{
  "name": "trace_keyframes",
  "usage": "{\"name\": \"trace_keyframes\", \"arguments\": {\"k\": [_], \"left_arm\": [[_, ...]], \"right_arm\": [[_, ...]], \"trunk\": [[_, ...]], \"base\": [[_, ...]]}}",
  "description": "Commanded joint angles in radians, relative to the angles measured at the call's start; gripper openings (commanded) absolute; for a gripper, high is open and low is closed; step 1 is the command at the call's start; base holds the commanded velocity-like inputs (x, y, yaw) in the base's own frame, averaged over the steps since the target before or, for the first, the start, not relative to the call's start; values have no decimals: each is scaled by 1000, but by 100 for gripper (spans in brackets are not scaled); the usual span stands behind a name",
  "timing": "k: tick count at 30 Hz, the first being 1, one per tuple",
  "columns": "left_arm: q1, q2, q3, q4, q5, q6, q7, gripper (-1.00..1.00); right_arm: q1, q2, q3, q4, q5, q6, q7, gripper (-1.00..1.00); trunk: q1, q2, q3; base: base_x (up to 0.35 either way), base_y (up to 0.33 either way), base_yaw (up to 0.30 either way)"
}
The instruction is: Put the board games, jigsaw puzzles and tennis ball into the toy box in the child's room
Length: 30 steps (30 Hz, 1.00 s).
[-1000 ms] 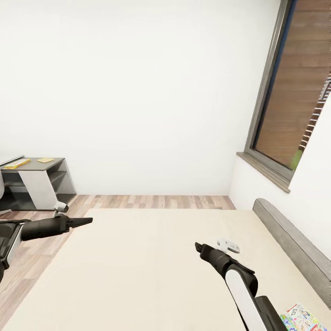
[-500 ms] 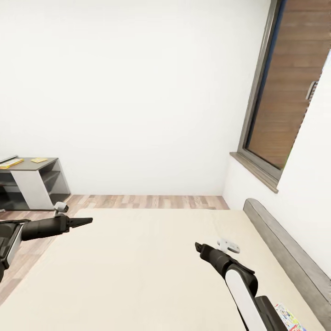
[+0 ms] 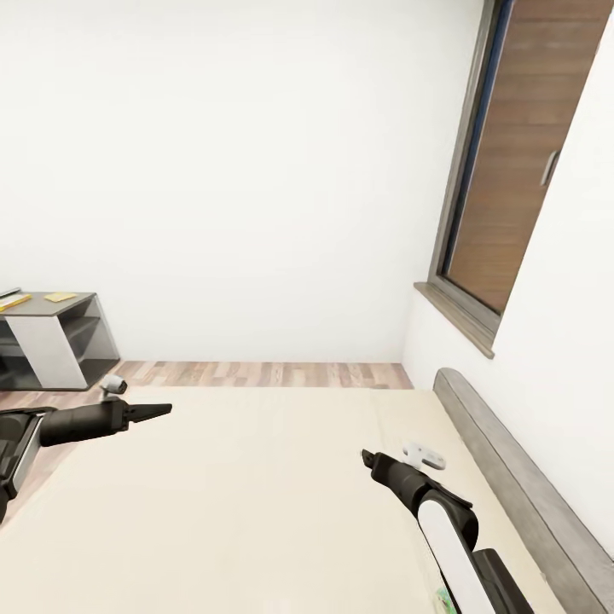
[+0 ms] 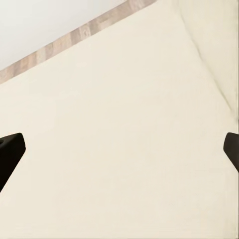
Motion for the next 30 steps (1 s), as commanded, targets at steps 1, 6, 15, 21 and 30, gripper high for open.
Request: {"name": "trace_keyframes", "arguments": {"k": [1, 6, 15, 21, 30], "left_arm": [[-1, 0, 0, 0, -1, 11, -4, 100], [-1, 0, 0, 0, -1, 11, -4, 100], [-1, 0, 0, 0, -1, 11, -4, 100], [-1, 0, 1, 0, -1, 11, -4, 100], [-1, 0, 1, 0, -1, 11, -5, 100]], "right_arm": [[-1, 0, 1, -1, -10, 1, -10, 100], [-1, 0, 1, -1, -10, 1, -10, 100], [-2, 0, 0, -3, -10, 1, -11, 100], [-2, 0, 0, -3, -10, 2, -11, 100], [-3, 0, 0, -3, -10, 3, -11, 100]], "trunk": [[1, -2, -2], [1, -2, -2], [1, -2, -2], [1, -2, -2], [1, -2, -2]], "base": [[0, -294, 0], [0, -294, 0], [0, -294, 0], [0, -294, 0], [0, -234, 0]]}}
